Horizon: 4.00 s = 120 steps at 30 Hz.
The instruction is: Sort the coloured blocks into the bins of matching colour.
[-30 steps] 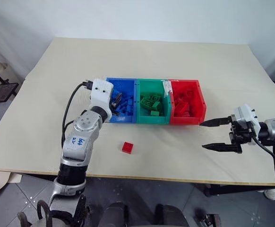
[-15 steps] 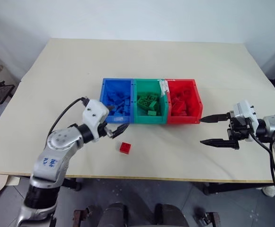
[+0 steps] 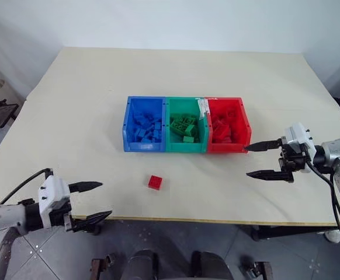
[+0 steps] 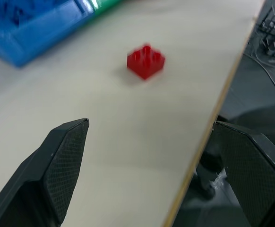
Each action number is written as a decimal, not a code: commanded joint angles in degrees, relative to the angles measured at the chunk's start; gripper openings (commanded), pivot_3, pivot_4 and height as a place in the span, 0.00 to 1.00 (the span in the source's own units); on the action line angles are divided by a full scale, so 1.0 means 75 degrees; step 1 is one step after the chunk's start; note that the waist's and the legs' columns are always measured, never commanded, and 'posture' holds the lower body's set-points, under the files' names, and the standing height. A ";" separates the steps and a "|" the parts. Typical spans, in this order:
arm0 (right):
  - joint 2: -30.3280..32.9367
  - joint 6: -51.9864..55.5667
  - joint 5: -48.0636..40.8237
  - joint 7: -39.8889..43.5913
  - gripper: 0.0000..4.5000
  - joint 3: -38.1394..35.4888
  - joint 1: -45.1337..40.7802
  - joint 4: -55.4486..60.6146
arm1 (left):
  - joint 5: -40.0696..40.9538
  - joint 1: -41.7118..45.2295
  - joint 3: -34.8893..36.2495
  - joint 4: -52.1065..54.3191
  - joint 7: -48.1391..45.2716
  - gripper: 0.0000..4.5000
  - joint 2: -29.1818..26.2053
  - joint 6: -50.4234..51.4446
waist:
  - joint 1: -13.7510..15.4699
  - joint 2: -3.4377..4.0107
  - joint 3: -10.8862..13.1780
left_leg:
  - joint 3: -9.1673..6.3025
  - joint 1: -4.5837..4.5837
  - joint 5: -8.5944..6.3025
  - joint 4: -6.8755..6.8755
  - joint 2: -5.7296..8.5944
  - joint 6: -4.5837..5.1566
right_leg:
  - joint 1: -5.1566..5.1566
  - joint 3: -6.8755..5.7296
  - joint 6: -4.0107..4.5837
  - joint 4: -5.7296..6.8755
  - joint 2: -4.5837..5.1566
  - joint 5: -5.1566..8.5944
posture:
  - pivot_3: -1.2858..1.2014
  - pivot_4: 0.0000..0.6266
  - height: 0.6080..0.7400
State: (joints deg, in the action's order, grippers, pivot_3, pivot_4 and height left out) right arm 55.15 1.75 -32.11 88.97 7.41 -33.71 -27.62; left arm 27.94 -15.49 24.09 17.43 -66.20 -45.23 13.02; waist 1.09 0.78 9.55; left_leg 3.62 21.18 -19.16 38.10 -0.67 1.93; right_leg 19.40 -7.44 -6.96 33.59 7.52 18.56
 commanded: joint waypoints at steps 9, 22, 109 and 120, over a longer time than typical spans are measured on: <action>0.0066 -0.0216 -0.0144 0.0471 1.00 -0.0130 -0.0082 -0.0005 | -0.0926 0.1388 -0.1886 0.0511 0.1271 0.99 0.0724 -0.0343 | -0.0026 0.0003 -0.0001 | 0.0000 -0.0003 -0.0001 -0.0001 0.0002 0.0002 | 0.0000 0.0002 0.0000 0.0019 0.0005 0.0000 | 0.52 0.24 1.00; 0.0011 0.0069 -0.0012 0.0470 1.00 -0.0790 0.0466 0.0489 | -0.2494 0.3670 -0.3766 -0.2838 0.1758 0.99 0.2023 -0.2092 | 0.0029 0.0007 -0.0005 | 0.0029 -0.0008 0.0002 0.0007 0.0005 0.0006 | 0.0014 -0.0041 -0.0006 0.0041 -0.0016 -0.0003 | 0.52 0.24 1.00; -0.0974 0.1272 0.0029 -0.1271 1.00 -0.2679 0.2156 0.2235 | -0.1158 0.3523 -0.3479 0.0592 0.2718 0.99 0.3087 0.0817 | 0.0070 -0.0021 0.0005 | -0.0026 -0.0001 0.0028 0.0016 0.0064 0.0040 | -0.0013 0.0014 -0.0039 0.0033 0.0007 -0.0018 | 0.52 0.24 1.00; -0.0886 0.0672 0.0640 -0.0336 1.00 -0.2172 0.0832 0.0744 | -0.0213 0.1228 -0.0878 0.0357 0.1881 0.99 0.1685 -0.0321 | -0.0058 -0.0019 0.0004 | -0.0034 -0.0002 0.0027 0.0001 0.0057 0.0035 | -0.0022 0.0018 -0.0031 0.0009 0.0005 -0.0014 | 0.52 0.24 1.00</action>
State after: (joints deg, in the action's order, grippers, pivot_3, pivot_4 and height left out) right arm 47.50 8.02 -27.44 85.14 -8.33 -26.55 -21.66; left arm 24.13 -5.51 14.29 19.92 -50.86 -31.92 12.56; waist 0.66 0.64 9.59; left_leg 3.37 21.16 -18.95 38.12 -0.24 2.19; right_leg 19.23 -7.30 -7.20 33.65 7.57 18.46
